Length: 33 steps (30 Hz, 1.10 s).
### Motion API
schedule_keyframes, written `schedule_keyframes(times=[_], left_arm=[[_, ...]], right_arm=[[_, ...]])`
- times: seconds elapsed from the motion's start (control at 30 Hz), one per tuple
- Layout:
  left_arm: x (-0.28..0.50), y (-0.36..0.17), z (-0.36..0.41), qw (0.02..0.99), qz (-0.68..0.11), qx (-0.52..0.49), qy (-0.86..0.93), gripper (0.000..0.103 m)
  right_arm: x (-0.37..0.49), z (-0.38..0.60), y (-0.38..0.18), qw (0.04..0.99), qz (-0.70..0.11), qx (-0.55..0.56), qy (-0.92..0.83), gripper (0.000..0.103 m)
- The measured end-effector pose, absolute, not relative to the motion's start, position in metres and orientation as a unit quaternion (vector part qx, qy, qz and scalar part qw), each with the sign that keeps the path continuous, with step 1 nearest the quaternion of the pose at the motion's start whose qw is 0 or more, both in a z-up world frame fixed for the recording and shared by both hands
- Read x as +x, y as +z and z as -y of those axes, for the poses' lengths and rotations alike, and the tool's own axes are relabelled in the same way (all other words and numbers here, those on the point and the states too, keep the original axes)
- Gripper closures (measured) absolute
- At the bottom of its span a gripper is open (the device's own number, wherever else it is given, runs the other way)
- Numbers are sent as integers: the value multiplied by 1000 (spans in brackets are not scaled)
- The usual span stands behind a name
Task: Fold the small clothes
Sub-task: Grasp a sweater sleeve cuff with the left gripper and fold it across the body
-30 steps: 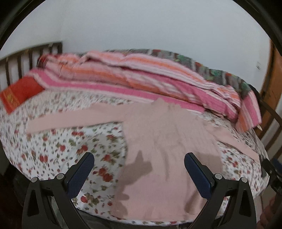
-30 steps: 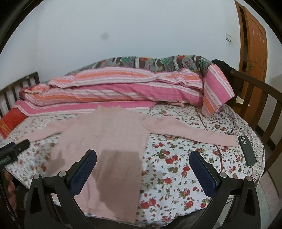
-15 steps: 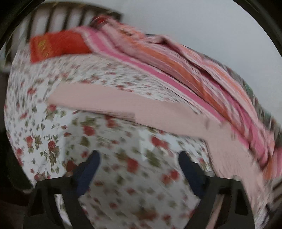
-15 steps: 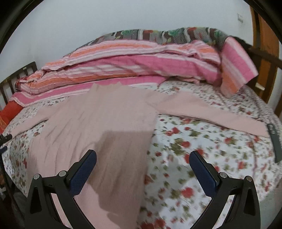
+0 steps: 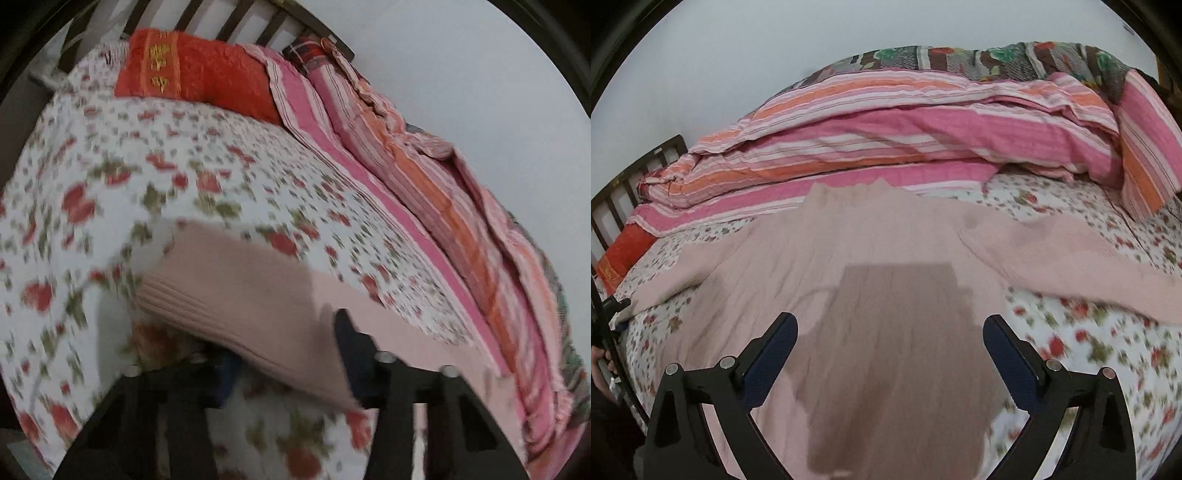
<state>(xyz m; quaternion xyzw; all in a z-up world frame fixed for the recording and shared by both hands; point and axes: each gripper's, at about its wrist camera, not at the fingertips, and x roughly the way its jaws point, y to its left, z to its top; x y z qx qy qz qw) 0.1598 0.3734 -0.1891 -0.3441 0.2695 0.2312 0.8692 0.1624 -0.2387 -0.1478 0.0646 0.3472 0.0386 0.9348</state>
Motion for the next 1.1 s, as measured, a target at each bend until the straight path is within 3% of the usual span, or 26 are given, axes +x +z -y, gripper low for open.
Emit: schedule_keyframes(times=[0.07, 0.13, 0.37, 0.53, 0.7, 0.83, 1.1], left_arm=[[160, -182, -370, 879, -257, -314, 248, 88], [166, -172, -360, 892, -259, -282, 242, 96], [196, -106, -275, 933, -238, -200, 184, 96], [233, -62, -172, 959, -222, -137, 115, 96], [260, -38, -53, 974, -208, -89, 29, 96], [273, -42, 45, 972, -223, -53, -41, 96], [275, -118, 178, 938, -320, -12, -137, 96]], right_arm=[[171, 240, -152, 930, -358, 69, 48, 4], [177, 245, -158, 919, -380, 83, 71, 7], [169, 281, -161, 921, -369, 115, 57, 10], [156, 327, -158, 916, -359, 172, 49, 10], [144, 355, -150, 926, -341, 159, 13, 10], [136, 387, -148, 926, -331, 182, -12, 10], [136, 405, -153, 919, -338, 199, -32, 10]])
